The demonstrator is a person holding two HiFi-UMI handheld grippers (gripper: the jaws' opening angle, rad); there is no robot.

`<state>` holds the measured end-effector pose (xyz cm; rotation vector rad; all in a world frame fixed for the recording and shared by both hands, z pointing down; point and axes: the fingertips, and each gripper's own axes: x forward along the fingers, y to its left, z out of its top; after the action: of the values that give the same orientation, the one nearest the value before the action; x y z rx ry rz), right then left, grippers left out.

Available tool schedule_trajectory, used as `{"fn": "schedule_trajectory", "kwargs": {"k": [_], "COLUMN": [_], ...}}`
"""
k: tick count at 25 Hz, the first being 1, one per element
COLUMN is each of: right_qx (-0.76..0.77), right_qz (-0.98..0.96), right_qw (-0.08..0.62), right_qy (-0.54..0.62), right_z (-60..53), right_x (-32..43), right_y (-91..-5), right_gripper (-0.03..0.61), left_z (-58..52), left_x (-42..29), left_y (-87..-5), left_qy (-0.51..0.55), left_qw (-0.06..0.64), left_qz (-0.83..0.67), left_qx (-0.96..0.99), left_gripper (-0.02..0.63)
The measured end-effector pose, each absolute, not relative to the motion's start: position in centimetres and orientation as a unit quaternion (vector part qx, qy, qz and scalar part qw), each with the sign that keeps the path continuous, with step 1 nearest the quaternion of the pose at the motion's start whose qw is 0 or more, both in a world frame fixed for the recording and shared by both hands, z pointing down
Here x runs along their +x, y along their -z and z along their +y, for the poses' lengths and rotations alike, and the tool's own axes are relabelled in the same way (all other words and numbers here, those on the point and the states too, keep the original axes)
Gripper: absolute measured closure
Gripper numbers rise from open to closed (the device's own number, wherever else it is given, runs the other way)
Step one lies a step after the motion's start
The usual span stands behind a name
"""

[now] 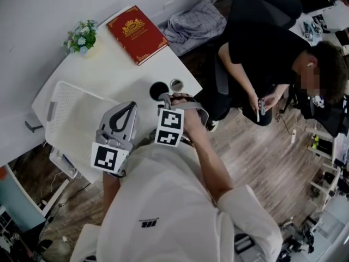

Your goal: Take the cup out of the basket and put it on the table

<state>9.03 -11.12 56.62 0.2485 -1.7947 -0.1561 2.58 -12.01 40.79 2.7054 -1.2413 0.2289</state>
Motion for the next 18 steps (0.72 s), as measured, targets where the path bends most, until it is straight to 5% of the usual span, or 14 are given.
{"fn": "schedule_trajectory", "kwargs": {"k": [18], "right_qx": [0.244], "right_qz": [-0.907], "right_qw": [0.343], "right_qy": [0.018], "right_z": [-12.1], "right_x": [8.7], "right_y": [-42.9], "right_gripper": [0.563], "left_z": [-11.0], "left_x": [2.8], "left_y": [-38.4], "left_qy": [-0.058], "left_qw": [0.058], "left_qz": [-0.412], "left_qx": [0.907], "left_gripper": [0.604]}}
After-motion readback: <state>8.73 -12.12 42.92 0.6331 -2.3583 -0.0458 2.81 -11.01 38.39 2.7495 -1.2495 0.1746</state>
